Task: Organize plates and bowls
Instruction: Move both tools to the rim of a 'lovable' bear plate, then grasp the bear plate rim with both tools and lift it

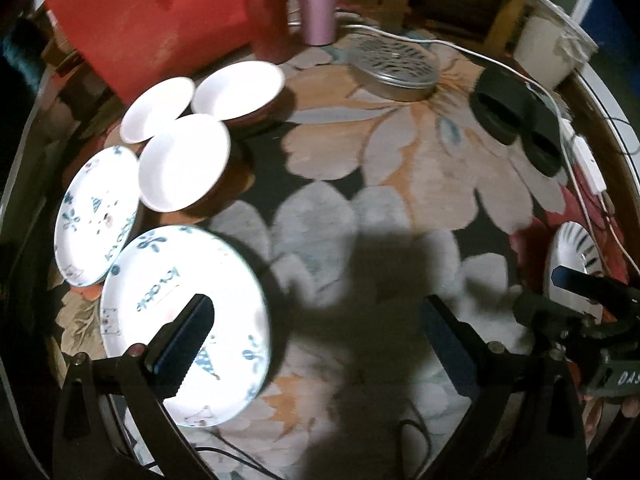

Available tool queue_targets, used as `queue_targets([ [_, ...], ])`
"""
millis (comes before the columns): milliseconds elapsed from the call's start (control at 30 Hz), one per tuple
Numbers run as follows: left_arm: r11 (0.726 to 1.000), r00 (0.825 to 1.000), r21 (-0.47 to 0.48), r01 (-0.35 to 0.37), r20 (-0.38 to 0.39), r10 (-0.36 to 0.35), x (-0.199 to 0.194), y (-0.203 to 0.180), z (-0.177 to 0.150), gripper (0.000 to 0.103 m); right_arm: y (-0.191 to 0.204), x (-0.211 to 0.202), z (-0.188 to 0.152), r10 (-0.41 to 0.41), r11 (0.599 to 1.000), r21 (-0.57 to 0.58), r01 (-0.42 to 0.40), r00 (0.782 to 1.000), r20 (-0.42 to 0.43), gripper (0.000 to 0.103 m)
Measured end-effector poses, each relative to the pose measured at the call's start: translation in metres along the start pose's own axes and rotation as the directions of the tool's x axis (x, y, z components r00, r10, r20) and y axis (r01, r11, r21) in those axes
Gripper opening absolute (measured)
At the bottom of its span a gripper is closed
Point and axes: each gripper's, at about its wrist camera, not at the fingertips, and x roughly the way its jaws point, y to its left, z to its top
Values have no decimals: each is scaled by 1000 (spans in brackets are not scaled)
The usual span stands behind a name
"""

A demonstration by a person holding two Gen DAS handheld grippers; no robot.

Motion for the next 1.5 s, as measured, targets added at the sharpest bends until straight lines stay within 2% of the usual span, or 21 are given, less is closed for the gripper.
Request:
queue_targets([
  [167,999,1000,-46,-11,0,11,3,30,-7,102,30,16,4,12,997,-75,-14,999,-32,103],
  [300,993,1000,-112,-22,-4,22,7,68,-21,102,58,32,6,14,989,-146,-24,998,-65,103],
  [567,966,998,-252,-51,12,56,10,149,-53,102,124,75,4,2,942,-335,-27,997,-76,103],
  [767,943,999,-330,-40,10,46,21,195,-66,101,142,104,10,14,956,-290,-50,992,-127,103],
  [933,922,1000,-387,-4,-23,-5,39,215,-74,90,148,121,24,18,966,-251,-55,989,-149,102],
  [967,920,1000,-391,-1,-29,-11,43,217,-75,89,149,123,25,15,966,-254,-54,988,-152,95],
  [1000,920,999,-393,1,-35,-16,46,218,-76,86,152,126,26,9,964,-263,-50,988,-155,80],
  [1067,919,998,-394,11,-48,-32,52,221,-78,79,157,133,28,2,958,-282,-51,985,-173,60],
  [1100,918,998,-396,17,-51,-41,54,223,-78,67,159,136,27,5,956,-286,-59,983,-185,54],
  [1133,917,997,-399,20,-59,-48,57,224,-79,59,160,139,27,9,955,-289,-65,981,-193,50],
  [1200,914,996,-404,32,-65,-63,60,227,-79,52,165,146,23,16,949,-303,-83,976,-216,40],
  [1267,912,993,-403,71,-58,-102,65,229,-78,33,170,151,18,20,942,-320,-102,968,-248,32],
  [1300,913,992,-401,77,-62,-110,68,229,-78,25,173,154,14,-12,936,-344,-77,968,-249,29],
  [1433,901,990,-418,115,-30,-140,70,233,-78,25,176,154,10,-44,922,-383,-51,971,-237,25],
  [1500,906,989,-407,118,-34,-143,69,234,-78,24,174,154,11,-41,926,-373,-52,971,-237,21],
])
